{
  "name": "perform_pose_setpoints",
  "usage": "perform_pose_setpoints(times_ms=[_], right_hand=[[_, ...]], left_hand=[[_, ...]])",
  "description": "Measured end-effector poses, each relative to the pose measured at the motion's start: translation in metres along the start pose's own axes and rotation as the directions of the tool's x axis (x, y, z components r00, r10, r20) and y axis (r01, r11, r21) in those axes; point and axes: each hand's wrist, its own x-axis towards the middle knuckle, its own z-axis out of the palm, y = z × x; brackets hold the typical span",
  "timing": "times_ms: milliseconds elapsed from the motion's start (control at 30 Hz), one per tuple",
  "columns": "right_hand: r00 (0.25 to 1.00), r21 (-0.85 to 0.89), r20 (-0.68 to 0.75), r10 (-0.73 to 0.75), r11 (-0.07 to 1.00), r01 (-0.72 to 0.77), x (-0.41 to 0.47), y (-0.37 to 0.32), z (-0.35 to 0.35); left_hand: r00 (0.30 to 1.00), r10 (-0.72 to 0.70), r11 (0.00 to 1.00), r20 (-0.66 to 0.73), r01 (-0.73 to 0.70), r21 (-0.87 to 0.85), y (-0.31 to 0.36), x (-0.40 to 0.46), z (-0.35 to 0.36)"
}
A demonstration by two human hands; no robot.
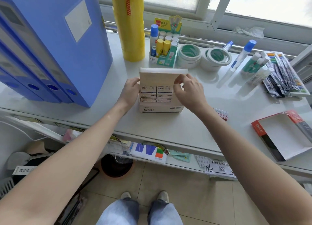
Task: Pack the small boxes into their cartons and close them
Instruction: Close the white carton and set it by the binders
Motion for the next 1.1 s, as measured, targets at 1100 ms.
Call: perform_pose_setpoints(times_ms=[1100], right_hand=[[0.997,0.1,-0.073,-0.033,0.994,0.04,-0.051,0.022,0.001]], left_hand=[[0.864,0.497,0.661,-0.075,-0.321,0.678,-0.035,-0.059,-0.003]])
